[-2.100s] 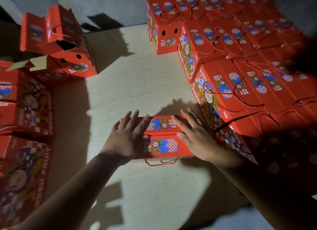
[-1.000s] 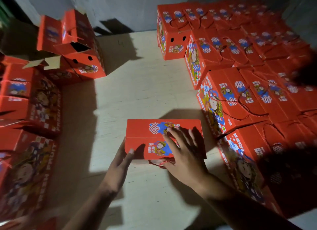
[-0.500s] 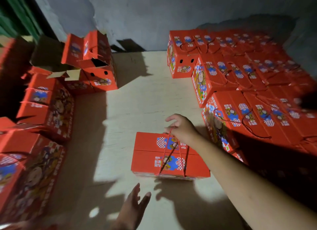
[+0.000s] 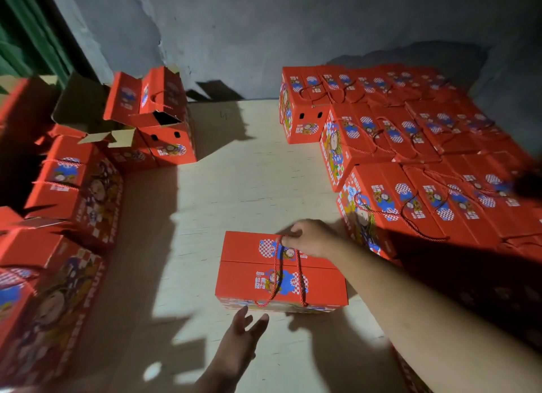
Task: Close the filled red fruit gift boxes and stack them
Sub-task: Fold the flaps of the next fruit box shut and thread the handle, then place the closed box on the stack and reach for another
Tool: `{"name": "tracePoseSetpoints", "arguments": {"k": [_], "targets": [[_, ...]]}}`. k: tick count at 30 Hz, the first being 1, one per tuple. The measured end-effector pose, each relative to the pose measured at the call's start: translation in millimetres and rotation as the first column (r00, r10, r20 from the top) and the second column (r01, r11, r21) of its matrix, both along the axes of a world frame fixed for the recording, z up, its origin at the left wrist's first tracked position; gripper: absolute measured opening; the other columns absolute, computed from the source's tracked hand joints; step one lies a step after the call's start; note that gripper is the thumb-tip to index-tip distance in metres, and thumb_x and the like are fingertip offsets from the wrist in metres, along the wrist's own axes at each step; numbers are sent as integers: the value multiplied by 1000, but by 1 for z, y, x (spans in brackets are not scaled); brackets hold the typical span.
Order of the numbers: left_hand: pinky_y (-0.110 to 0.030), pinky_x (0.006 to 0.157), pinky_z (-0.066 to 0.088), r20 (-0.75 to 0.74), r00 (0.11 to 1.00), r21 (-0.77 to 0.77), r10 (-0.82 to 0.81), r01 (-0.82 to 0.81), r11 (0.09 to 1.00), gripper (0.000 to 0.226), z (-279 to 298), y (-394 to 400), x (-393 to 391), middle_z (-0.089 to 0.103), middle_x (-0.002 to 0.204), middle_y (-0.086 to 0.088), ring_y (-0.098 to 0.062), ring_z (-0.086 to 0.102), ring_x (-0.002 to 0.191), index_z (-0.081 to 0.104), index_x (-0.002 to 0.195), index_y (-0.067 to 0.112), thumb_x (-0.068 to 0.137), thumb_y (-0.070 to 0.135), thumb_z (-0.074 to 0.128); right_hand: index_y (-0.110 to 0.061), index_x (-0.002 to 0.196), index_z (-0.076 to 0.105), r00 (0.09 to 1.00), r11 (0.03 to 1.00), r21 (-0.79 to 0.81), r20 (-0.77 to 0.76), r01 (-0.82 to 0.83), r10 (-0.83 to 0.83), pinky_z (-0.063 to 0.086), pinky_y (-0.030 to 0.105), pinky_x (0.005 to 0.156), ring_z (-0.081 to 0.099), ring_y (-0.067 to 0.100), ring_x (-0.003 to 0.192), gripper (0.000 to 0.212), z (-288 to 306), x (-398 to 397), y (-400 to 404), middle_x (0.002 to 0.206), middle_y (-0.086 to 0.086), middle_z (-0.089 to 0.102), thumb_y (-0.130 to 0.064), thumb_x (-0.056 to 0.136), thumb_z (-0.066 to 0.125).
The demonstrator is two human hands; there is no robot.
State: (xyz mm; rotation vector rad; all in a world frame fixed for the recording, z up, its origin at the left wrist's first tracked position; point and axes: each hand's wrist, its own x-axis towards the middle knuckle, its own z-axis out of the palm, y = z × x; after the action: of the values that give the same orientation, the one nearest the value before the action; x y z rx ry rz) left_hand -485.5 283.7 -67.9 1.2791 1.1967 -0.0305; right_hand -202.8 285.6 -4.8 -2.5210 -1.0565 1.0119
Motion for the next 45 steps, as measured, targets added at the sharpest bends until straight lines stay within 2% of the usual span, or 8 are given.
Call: {"name": "tracePoseSetpoints", "arguments": {"k": [5, 10, 14, 19, 26, 33, 38, 45], "targets": [[-35, 80, 59, 61, 995, -43, 81, -78, 996, 74, -5, -10, 1, 53, 151, -2, -18, 59, 124, 35, 160, 26, 97, 44, 70, -30, 112, 67, 959, 880, 404, -229, 248, -165, 58, 48, 75, 73, 31, 79, 31, 15, -17, 8, 90, 1, 78, -9, 90, 73], [-39, 89, 58, 160, 975, -134, 153, -132, 982, 83, 7, -8, 2, 45, 158, 6, 0, 60, 112, 33, 162, 29, 93, 41, 77, -42, 109, 67, 913, 866, 454, -408, 210, -8, 40, 25, 46, 51, 18, 46, 42, 65, -54, 10, 81, 11, 70, -7, 87, 65], [-45, 97, 56, 242, 965, -138, 102, -69, 988, 84, 35, -6, 5, 45, 159, 13, 8, 59, 111, 36, 159, 32, 89, 41, 83, -29, 101, 77, 919, 892, 389, -388, 232, -70, 31, 26, 50, 41, 20, 52, 42, 119, -73, 2, 63, 6, 58, -3, 85, 49], [-38, 92, 54, 372, 928, -59, 16, 7, 998, 113, 77, -11, 12, 58, 149, 8, -10, 53, 139, 22, 161, 49, 68, 49, 86, -18, 94, 80, 896, 765, 509, -399, 394, -196, 24, 29, 51, 33, 18, 51, 32, 177, -79, -13, 60, 3, 48, -3, 88, 52], [-17, 78, 58, 498, 855, 156, -146, 77, 985, 102, 99, -33, 14, 57, 127, 46, 20, 54, 114, 29, 139, 73, 73, 35, 97, -17, 97, 80, 896, 687, 594, -395, 418, -203, 39, 31, 60, 43, 16, 57, 23, 230, -88, -29, 74, -1, 64, -5, 89, 63], [-5, 90, 48, 454, 845, 395, -282, 92, 914, 122, 80, -55, 14, 50, 147, 34, 23, 46, 127, 7, 161, 38, 77, 20, 94, -18, 95, 81, 882, 711, 550, -414, 438, -224, 44, 27, 64, 52, 8, 65, 26, 211, -104, -56, 78, -7, 69, 0, 85, 66], [-26, 104, 52, 364, 887, 379, -283, 136, 915, 134, 47, -77, 3, 47, 144, 26, -8, 58, 130, -19, 159, 17, 81, 21, 90, -18, 98, 82, 878, 754, 481, -398, 447, -266, 43, 16, 56, 53, 2, 58, 28, 176, -117, -78, 76, -11, 70, 2, 85, 67], [-34, 107, 53, 290, 907, 405, -306, 174, 898, 126, 13, -92, -6, 45, 145, 24, -17, 59, 132, -22, 155, 5, 86, 16, 83, -19, 106, 80, 893, 773, 469, -351, 427, -281, 42, 10, 56, 54, -6, 58, 23, 136, -130, -110, 85, -6, 67, -5, 92, 68]]}}
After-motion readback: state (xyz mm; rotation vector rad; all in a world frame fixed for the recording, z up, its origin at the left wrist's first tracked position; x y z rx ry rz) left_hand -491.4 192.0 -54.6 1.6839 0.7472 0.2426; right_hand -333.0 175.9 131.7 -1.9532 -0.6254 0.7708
